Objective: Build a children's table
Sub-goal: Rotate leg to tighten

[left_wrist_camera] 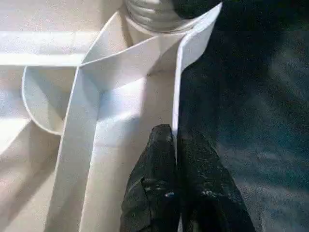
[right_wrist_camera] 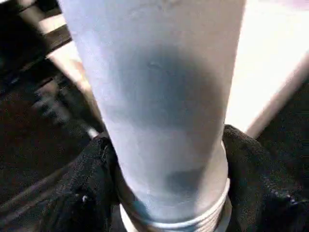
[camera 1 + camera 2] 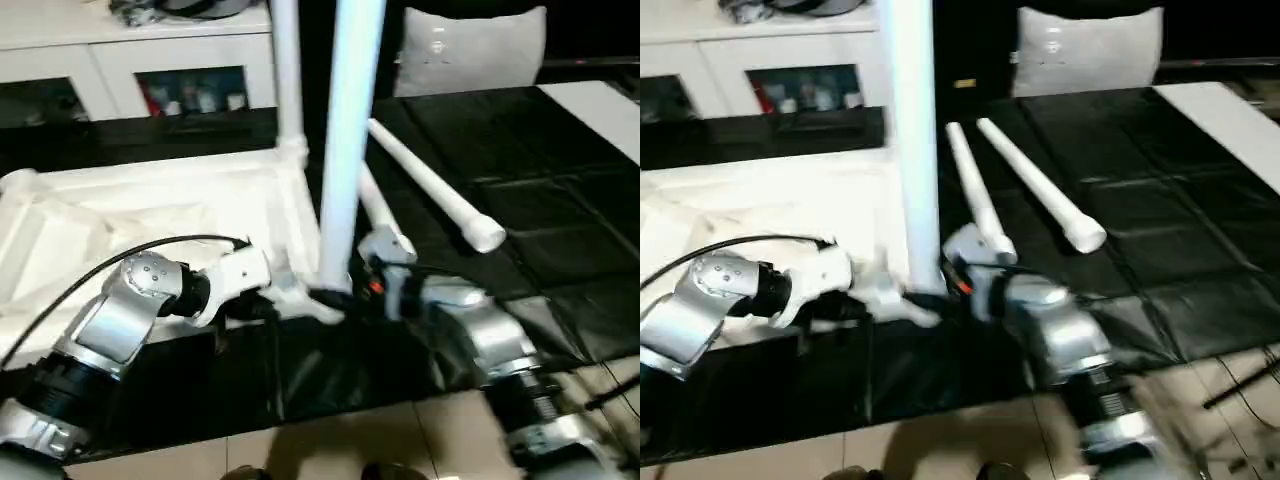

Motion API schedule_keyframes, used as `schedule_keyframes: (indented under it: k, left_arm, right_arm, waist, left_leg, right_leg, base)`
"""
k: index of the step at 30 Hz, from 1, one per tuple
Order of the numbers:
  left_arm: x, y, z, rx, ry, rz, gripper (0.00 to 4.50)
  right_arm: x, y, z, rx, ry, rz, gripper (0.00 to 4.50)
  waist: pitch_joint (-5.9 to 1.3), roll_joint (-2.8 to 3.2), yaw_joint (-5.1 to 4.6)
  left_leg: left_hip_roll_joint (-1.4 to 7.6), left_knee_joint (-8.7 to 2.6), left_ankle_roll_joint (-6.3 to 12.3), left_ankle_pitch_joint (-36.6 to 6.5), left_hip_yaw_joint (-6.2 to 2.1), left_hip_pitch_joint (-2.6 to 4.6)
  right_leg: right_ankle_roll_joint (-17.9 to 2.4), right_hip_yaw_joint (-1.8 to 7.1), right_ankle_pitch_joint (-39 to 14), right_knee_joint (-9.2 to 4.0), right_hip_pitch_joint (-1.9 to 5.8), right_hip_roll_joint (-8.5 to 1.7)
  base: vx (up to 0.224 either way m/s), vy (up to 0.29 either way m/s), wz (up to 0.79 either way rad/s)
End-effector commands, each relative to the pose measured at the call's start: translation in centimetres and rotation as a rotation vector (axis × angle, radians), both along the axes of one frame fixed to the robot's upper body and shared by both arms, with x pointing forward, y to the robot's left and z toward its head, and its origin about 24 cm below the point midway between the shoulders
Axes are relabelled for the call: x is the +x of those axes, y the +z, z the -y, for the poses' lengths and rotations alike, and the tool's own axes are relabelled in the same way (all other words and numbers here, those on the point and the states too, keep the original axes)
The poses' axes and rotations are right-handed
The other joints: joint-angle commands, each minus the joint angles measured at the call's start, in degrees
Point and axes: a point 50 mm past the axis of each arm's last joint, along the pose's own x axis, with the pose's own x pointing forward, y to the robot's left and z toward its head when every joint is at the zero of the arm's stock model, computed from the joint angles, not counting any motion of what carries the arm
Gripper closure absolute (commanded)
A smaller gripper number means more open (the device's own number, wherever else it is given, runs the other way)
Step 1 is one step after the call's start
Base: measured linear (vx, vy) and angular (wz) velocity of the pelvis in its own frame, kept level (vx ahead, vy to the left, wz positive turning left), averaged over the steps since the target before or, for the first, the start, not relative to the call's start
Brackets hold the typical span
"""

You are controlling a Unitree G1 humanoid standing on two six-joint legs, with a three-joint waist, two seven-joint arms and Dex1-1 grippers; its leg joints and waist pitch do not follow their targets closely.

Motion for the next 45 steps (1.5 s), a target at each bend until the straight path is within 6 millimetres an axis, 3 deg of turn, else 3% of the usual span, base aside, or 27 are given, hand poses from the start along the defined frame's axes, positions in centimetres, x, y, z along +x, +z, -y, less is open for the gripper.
schedule_keyframes:
  k: [1, 4, 5, 9, 11, 15, 16, 18, 19, 22, 26, 34, 37, 39, 43, 45]
  left_arm:
    - [0.5, 1.8, 2.2, -0.097, 0.104, 0.099, 4.5]
    - [0.6, 2.3, 3.4, -0.127, 0.219, 0.118, 4.5]
    - [0.5, 2.4, 3.7, -0.131, 0.232, 0.123, 4.5]
    - [0.2, 2.8, 5.7, -0.181, 0.293, 0.125, 4.5]
    - [0.2, 3.0, 6.3, -0.183, 0.307, 0.144, 4.5]
    - [0.3, 2.7, 5.9, -0.142, 0.294, 0.167, 4.5]
    - [0.4, 2.6, 5.6, -0.129, 0.293, 0.171, 4.5]
    - [0.4, 2.5, 5.2, -0.113, 0.295, 0.173, 4.5]
    - [0.4, 2.5, 5.2, -0.112, 0.295, 0.172, 4.5]
    - [0.4, 2.3, 4.7, -0.102, 0.294, 0.168, 4.5]
    - [0.5, 1.6, 3.8, -0.062, 0.211, 0.168, 4.5]
    - [0.4, 1.0, 2.3, -0.01, 0.035, 0.157, 4.5]
    - [-0.1, 0.9, 1.9, -0.02, -0.12, 0.129, 4.5]
    - [-0.4, 0.6, 1.5, 0.009, -0.206, 0.1, 4.5]
    - [-0.5, 0.4, 1.0, 0.05, -0.27, 0.077, 4.5]
    - [-0.6, 0.4, 0.5, 0.071, -0.328, 0.042, 4.5]
  right_arm:
    - [-0.7, -1.8, -2.7, 0.005, -0.04, -0.114, 1.8]
    - [0.0, -1.9, -4.0, 0.02, -0.169, -0.152, 1.8]
    - [0.1, -1.9, -4.1, 0.02, -0.192, -0.159, 1.8]
    - [0.6, -2.3, -4.8, -0.02, -0.29, -0.162, 1.8]
    - [0.6, -2.5, -5.1, -0.022, -0.299, -0.161, 1.8]
    - [0.6, -2.5, -5.1, 0.0, -0.313, -0.163, 1.8]
    - [0.6, -2.5, -5.0, 0.008, -0.315, -0.165, 1.45]
    - [0.7, -2.5, -4.8, 0.02, -0.326, -0.164, 1.45]
    - [0.8, -2.5, -4.8, 0.021, -0.326, -0.164, 1.45]
    - [0.9, -2.3, -4.4, 0.018, -0.332, -0.141, 1.03]
    - [0.7, -1.2, -2.5, 0.036, -0.275, -0.029, 0.67]
    - [-0.7, 0.4, 0.7, 0.025, -0.098, 0.118, 0.08]
    - [-1.4, 1.4, 2.2, 0.014, 0.017, 0.156, 0.08]
    - [-1.6, 1.6, 2.8, -0.019, 0.086, 0.162, 0.08]
    - [-1.6, 1.6, 3.2, -0.064, 0.143, 0.168, 0.08]
    - [-1.5, 1.5, 3.5, -0.097, 0.199, 0.161, 0.08]
  waist:
    - [-3.19, 0.43, -0.46]
    - [-3.19, 0.08, -1.85]
    - [-3.09, 0.23, -2.24]
    - [-3.47, 0.03, -2.85]
    - [-3.75, -0.14, -2.54]
    - [-3.93, 0.02, -2.3]
    - [-4.1, 0.58, -2.29]
    - [-4.13, 0.31, -2.28]
    - [-4.33, 0.63, -2.2]
    - [-4.39, 0.56, -2.14]
    - [-4.66, 0.41, -1.66]
    - [-4.73, 0.39, -0.58]
    - [-4.67, 0.19, -0.21]
    - [-4.68, 0.36, -0.04]
    - [-4.59, 0.3, 0.7]
    - [-4.64, 0.2, 0.76]
  left_leg:
    - [2.32, -4.54, -1.25, -21.2, -1.38, 0.93]
    - [2.11, -4.29, -1.2, -23.1, -1.64, 0.95]
    - [2.0, -4.21, -1.09, -23.9, -1.79, 0.93]
    - [1.77, -3.74, -0.19, -22.5, -1.56, 0.83]
    - [1.73, -3.69, 0.87, -20.4, -1.38, 0.54]
    - [1.93, -3.86, 1.3, -19.6, -1.36, 0.28]
    - [1.97, -3.91, 1.15, -19.5, -1.42, 0.2]
    - [2.03, -3.96, 0.99, -19.3, -1.34, 0.18]
    - [2.06, -3.91, 0.88, -19.1, -1.33, 0.26]
    - [2.15, -3.96, 0.72, -18.3, -1.2, 0.19]
    - [2.11, -3.92, 1.11, -16.9, -1.11, 0.03]
    - [2.38, -3.95, 1.54, -15.4, -0.86, 0.15]
    - [2.27, -3.88, 2.02, -15.5, -0.84, 0.26]
    - [2.45, -3.91, 2.14, -15.1, -0.84, 0.4]
    - [2.49, -3.89, 1.61, -15.7, -0.63, 0.75]
    - [2.55, -3.98, 1.26, -15.6, -0.75, 0.61]
  right_leg:
    - [-7.6, 2.21, -32.3, -4.89, 1.91, -4.33]
    - [-6.8, 1.94, -34.3, -5.33, 1.68, -4.31]
    - [-6.4, 1.75, -35.2, -5.43, 1.57, -4.27]
    - [-5.9, 1.76, -35.0, -5.76, 1.41, -4.29]
    - [-6.3, 1.94, -32.2, -5.6, 1.47, -4.19]
    - [-7.3, 1.99, -28.7, -5.17, 1.63, -4.06]
    - [-7.8, 2.03, -27.2, -4.83, 1.84, -4.06]
    - [-8.6, 2.08, -25.2, -4.7, 1.89, -3.98]
    - [-9.0, 2.13, -24.5, -4.56, 1.98, -4.0]
    - [-10.3, 2.25, -21.4, -4.22, 2.16, -3.97]
    - [-10.3, 2.32, -20.1, -4.13, 2.56, -3.95]
    - [-10.8, 2.6, -17.7, -3.69, 2.63, -3.97]
    - [-10.3, 2.64, -19.2, -3.96, 2.7, -4.02]
    - [-10.6, 2.64, -19.0, -3.86, 2.56, -3.99]
    - [-10.9, 2.72, -20.4, -4.0, 2.2, -4.06]
    - [-10.9, 2.66, -20.2, -3.73, 2.45, -4.04]
  base:
    - [0.0, 0.0, 0.0]
    - [0.0, 0.0, 0.0]
    - [0.0, 0.0, 0.0]
    - [0.0, 0.0, 0.0]
    - [0.0, 0.0, 0.0]
    - [0.0, 0.0, 0.0]
    - [0.0, 0.0, 0.0]
    - [0.0, 0.0, 0.0]
    - [0.0, 0.0, 0.0]
    - [0.0, 0.0, 0.0]
    - [0.0, 0.0, 0.0]
    - [0.0, 0.0, 0.0]
    - [0.0, 0.0, 0.0]
    - [0.0, 0.0, 0.0]
    - [0.0, 0.0, 0.0]
    - [0.0, 0.0, 0.0]
